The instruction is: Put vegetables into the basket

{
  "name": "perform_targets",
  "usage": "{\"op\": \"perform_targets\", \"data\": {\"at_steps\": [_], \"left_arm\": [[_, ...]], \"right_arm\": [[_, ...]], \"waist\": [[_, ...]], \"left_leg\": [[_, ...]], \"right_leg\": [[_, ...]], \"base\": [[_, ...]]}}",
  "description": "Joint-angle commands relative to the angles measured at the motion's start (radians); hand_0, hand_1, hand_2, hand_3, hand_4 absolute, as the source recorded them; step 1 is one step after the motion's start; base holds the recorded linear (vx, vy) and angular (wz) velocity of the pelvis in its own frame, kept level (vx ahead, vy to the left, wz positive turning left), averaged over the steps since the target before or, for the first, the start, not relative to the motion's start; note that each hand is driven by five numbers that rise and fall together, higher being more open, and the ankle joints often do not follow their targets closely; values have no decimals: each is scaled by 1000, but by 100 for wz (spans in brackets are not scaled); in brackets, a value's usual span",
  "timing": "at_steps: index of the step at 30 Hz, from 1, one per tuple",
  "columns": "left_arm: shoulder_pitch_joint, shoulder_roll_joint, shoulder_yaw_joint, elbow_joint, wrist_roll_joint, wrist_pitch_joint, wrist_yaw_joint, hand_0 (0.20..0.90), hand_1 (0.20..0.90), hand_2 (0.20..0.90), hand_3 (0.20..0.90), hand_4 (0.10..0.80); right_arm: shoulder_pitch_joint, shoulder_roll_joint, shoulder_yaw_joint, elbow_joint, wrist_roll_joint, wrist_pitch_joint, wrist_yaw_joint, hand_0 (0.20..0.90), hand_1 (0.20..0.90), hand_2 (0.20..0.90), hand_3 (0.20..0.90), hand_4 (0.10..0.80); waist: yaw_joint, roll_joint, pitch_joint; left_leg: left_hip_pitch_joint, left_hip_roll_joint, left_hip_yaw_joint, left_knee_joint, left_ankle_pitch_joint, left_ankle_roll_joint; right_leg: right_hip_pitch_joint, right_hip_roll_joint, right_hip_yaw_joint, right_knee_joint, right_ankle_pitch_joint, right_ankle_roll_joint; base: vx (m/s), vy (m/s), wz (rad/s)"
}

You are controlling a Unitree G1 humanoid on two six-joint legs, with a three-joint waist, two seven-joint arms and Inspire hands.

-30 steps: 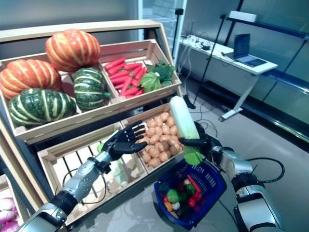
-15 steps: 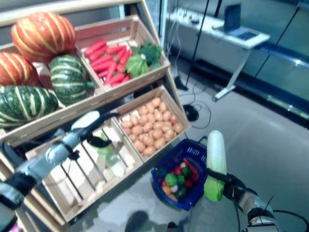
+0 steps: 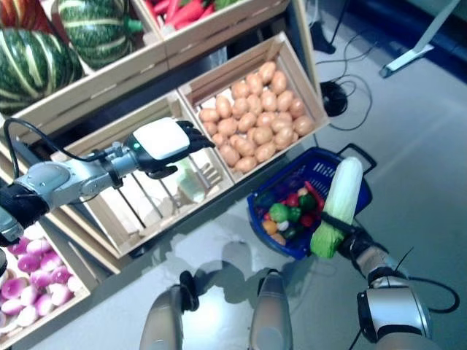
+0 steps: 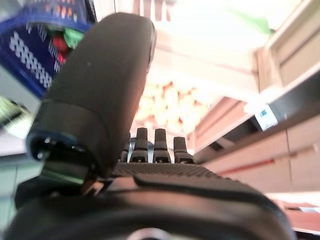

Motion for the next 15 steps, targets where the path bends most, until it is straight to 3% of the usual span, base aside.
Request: {"op": "perform_targets", "data": {"at_steps": [1, 4, 8, 10, 15], "left_arm": [[-126, 49, 52, -39, -7, 69, 59, 900, 900, 900, 900, 800], [-154, 53, 26, -20, -1, 84, 53, 900, 900, 900, 900, 800], [-173, 60, 12, 6, 21, 82, 72, 900, 900, 900, 900, 800], [-183, 63, 8, 15, 34, 87, 81, 900, 900, 900, 900, 800], [-241, 38, -24, 69, 80, 112, 118, 900, 900, 900, 900, 800]], "right_arm": [[-32, -101, 9, 13, 80, 4, -19, 300, 300, 300, 300, 400], [-77, -125, 19, 47, 81, 44, 6, 300, 300, 300, 300, 400], [-127, -143, 37, 62, 100, 66, 11, 300, 300, 300, 300, 400], [-150, -149, 32, 66, 134, 78, -15, 900, 900, 900, 900, 800], [-247, -152, 5, 52, 344, 24, -100, 900, 900, 900, 900, 800]], "waist": [[22, 8, -52], [30, 15, -37], [37, 28, -25], [40, 33, -18], [29, 47, -10]], "left_leg": [[-7, 55, -34, 224, -246, -43], [-81, 57, -60, 340, -302, -46], [-163, 58, -88, 430, -328, -57], [-206, 55, -103, 470, -338, -63], [-346, 61, -123, 600, -372, -71]], "right_leg": [[-7, -33, -41, 64, 18, -68], [-94, -71, -14, 183, -31, -61], [-181, -95, 8, 268, -56, -61], [-226, -103, 17, 308, -66, -57], [-373, -120, 40, 432, -88, -46]], "base": [[9, 22, 20], [-19, 14, 10], [-25, 2, 9], [-45, 5, 12], [-79, 41, 4]]}}
